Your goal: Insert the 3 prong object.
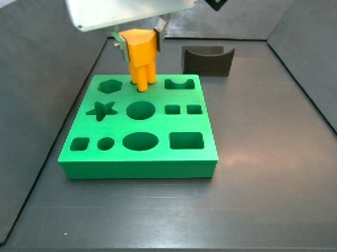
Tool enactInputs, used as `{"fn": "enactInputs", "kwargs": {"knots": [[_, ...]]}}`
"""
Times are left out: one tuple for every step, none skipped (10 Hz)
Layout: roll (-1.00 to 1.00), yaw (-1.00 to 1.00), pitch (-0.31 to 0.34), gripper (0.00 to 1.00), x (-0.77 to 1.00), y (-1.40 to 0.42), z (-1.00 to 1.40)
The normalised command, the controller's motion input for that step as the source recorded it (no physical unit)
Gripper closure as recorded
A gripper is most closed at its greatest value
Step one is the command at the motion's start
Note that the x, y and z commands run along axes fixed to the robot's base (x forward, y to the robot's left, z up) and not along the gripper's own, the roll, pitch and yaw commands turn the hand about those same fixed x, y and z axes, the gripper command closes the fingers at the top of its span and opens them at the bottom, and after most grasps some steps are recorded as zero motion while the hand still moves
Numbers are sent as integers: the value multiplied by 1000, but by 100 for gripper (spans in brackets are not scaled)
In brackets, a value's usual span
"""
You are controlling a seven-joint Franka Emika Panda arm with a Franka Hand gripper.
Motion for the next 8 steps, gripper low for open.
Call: {"fn": "enactInputs", "kwargs": {"knots": [[-50, 357, -70, 100, -191, 0, -100], [-63, 154, -24, 100, 0, -51, -217], [-26, -14, 0, 100, 237, -3, -269], [-1, -137, 0, 100, 311, 0, -294], [-13, -123, 0, 100, 257, 0, -360], [-13, -126, 0, 100, 211, 0, -337], [-4, -143, 0, 100, 197, 0, -320], [0, -149, 0, 100, 234, 0, -306]]}}
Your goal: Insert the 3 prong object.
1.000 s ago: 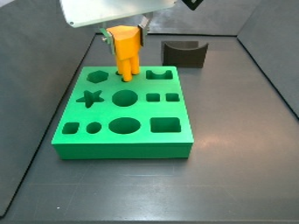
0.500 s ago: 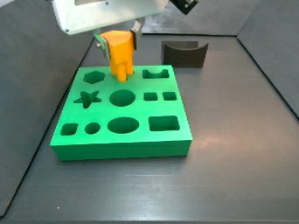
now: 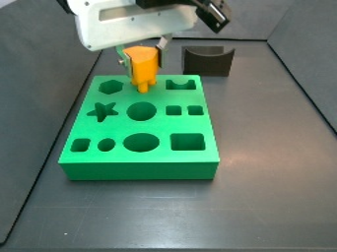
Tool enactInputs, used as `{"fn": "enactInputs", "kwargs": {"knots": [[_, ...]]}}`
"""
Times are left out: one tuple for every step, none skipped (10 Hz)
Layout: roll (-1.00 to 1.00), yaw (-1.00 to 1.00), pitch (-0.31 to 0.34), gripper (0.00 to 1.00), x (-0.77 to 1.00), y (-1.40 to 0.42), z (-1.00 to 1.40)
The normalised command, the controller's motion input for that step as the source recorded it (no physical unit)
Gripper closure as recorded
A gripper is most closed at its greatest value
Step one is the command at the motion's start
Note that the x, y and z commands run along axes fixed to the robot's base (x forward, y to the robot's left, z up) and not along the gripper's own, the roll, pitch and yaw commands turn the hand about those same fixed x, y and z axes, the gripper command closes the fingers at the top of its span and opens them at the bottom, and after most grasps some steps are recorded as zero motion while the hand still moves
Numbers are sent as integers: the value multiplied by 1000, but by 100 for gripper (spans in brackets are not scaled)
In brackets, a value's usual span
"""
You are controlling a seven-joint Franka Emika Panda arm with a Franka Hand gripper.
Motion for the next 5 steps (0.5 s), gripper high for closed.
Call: {"fn": "enactInputs", "kwargs": {"knots": [[9, -171, -19, 100, 177, -20, -369], [0, -157, -40, 100, 123, 0, -383], [0, -129, -13, 100, 103, 0, -340], [-17, -69, -9, 100, 34, 0, -251], [0, 0, 0, 100, 0, 0, 0]]}}
